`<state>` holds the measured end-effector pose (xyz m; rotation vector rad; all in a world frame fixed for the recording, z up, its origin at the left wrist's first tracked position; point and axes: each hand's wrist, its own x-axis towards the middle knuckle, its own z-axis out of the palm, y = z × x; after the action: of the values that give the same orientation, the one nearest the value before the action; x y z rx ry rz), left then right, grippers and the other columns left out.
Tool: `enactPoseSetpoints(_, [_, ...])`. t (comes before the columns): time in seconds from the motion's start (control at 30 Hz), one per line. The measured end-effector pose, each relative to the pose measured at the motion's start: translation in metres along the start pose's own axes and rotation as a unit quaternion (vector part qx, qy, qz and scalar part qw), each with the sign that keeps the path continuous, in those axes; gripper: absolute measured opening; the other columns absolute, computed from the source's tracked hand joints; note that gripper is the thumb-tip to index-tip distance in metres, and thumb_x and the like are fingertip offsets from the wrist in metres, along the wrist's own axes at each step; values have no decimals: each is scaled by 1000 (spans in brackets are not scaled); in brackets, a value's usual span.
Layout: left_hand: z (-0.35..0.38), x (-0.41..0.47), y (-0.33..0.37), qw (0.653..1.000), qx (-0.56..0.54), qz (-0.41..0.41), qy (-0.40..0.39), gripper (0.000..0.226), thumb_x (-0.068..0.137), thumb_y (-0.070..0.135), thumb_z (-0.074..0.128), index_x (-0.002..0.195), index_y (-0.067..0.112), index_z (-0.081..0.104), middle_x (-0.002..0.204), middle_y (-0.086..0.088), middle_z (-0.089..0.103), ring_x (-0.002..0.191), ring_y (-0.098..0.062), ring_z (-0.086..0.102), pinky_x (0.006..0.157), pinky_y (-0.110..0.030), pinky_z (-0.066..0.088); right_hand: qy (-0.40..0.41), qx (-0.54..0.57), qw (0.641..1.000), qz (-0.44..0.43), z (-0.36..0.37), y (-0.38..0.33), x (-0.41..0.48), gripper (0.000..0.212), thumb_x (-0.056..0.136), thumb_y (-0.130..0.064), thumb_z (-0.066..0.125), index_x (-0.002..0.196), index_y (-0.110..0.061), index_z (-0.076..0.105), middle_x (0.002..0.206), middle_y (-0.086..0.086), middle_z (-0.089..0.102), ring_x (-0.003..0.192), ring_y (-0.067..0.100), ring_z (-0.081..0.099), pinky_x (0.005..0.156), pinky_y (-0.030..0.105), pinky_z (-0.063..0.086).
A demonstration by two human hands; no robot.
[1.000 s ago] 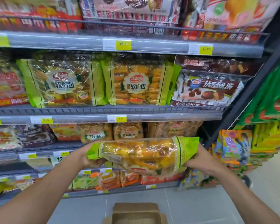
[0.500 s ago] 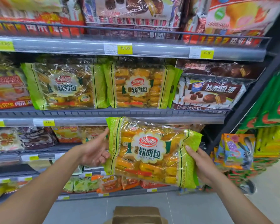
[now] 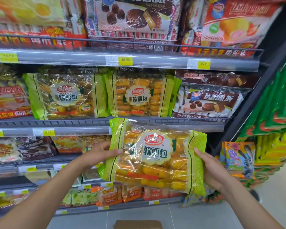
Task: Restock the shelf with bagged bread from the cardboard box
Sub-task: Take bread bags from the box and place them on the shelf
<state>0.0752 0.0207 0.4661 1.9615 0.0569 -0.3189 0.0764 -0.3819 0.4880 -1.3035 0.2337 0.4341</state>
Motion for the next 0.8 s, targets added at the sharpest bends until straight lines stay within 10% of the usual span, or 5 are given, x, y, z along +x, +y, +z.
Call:
enactPoseSetpoints(0.13, [5, -5, 0, 990, -123, -46, -46, 122, 54, 83, 76, 155, 28, 34, 165, 3, 22, 152, -24, 20, 123, -49, 14, -4, -13, 1000, 3, 6, -9, -4, 39, 100, -35, 52, 126, -8, 64, 118, 18, 72, 105, 31, 72, 82, 44, 59])
enactPoseSetpoints(0.33, [17, -16, 15, 983, -152, -76, -66, 128, 48, 84, 78, 155, 28, 35, 169, 0, 12, 155, -24, 6, 124, -54, 0, 69, -170, 981, -62, 8, -12, -1, 81, 77, -74, 65, 132, -15, 61, 130, 3, 68, 119, 25, 64, 111, 50, 42])
enactPoseSetpoints(0.47, [23, -24, 31, 979, -195, -53, -11, 132, 42, 80, 78, 155, 30, 34, 168, 3, -11, 155, -24, -7, 122, -51, -3, 127, -272, 943, -141, 12, -20, -5, 40, 92, -62, 52, 106, -25, 56, 107, -6, 58, 102, 14, 53, 97, 35, 38])
enactPoseSetpoints(0.6, [22, -34, 44, 971, -238, -19, 21, 148, 26, 83, 81, 155, 24, 37, 168, 2, 0, 154, -22, -2, 123, -47, -1, 102, -255, 950, -150, 8, -22, -11, 65, 75, -82, 58, 114, -30, 65, 125, -13, 64, 118, 12, 58, 111, 44, 40])
enactPoseSetpoints(0.8, [18, -42, 39, 947, -305, 26, 102, 116, 71, 64, 74, 161, 19, 15, 168, -3, 8, 154, -27, 10, 123, -48, 8, -26, -242, 965, -99, 9, -18, -19, 74, 71, -64, 77, 138, -53, 47, 140, -18, 42, 130, 12, 38, 101, 56, 43])
